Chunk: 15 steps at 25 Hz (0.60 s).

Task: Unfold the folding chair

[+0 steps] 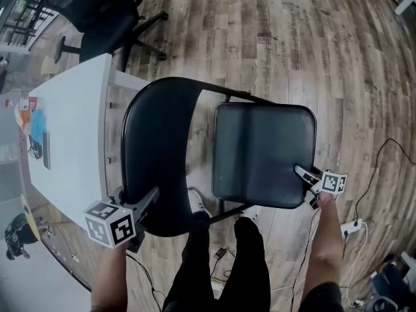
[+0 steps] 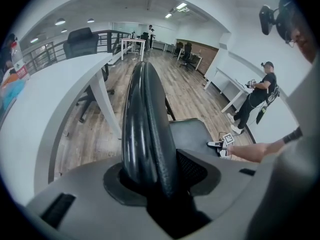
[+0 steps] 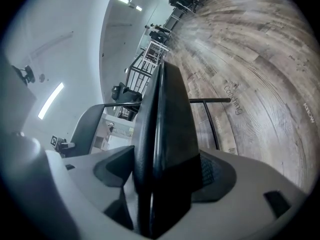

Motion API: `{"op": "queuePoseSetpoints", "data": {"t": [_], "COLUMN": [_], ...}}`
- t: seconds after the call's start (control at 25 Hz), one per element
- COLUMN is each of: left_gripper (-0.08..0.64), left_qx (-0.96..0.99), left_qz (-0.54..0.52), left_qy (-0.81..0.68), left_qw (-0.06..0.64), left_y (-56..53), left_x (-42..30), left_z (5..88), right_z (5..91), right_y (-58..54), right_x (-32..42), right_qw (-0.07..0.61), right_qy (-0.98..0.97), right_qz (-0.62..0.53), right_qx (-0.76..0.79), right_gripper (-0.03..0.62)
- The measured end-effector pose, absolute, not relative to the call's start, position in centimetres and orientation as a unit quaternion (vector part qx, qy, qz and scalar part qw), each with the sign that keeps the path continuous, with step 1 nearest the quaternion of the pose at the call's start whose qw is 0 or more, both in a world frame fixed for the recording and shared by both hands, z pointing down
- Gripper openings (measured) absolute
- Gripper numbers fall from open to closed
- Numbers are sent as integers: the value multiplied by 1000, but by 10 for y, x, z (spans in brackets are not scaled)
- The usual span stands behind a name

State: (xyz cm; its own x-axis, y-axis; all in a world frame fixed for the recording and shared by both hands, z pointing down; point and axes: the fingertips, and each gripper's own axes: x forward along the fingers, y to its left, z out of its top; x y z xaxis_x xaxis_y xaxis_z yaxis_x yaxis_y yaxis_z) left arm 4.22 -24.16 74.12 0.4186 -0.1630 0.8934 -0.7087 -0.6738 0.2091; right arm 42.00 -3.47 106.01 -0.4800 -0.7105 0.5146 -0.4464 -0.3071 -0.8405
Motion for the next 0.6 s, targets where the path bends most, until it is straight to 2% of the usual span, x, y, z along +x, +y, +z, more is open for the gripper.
{"op": "queuePoseSetpoints", "data": {"t": [0.32, 0.48, 0.6], "left_gripper": [173, 164, 160], "left_qx": [790, 792, 792], "left_qz": [465, 466, 466], "left_qy": [-278, -272, -275], "left_qw": [288, 286, 284], "left_y": [-228, -215, -213], "left_x": [66, 86, 87], "left_z": [741, 738, 736], "right_z": [1075, 1088, 1090], "right_y": [-34, -25, -23], "right_x": [430, 437, 440], "right_qw": [88, 37, 51], "right_qy": [591, 580, 578], "right_qz": [-631, -633, -632], "right_qx": [-494, -511, -513], "right_gripper": [351, 402, 410]}}
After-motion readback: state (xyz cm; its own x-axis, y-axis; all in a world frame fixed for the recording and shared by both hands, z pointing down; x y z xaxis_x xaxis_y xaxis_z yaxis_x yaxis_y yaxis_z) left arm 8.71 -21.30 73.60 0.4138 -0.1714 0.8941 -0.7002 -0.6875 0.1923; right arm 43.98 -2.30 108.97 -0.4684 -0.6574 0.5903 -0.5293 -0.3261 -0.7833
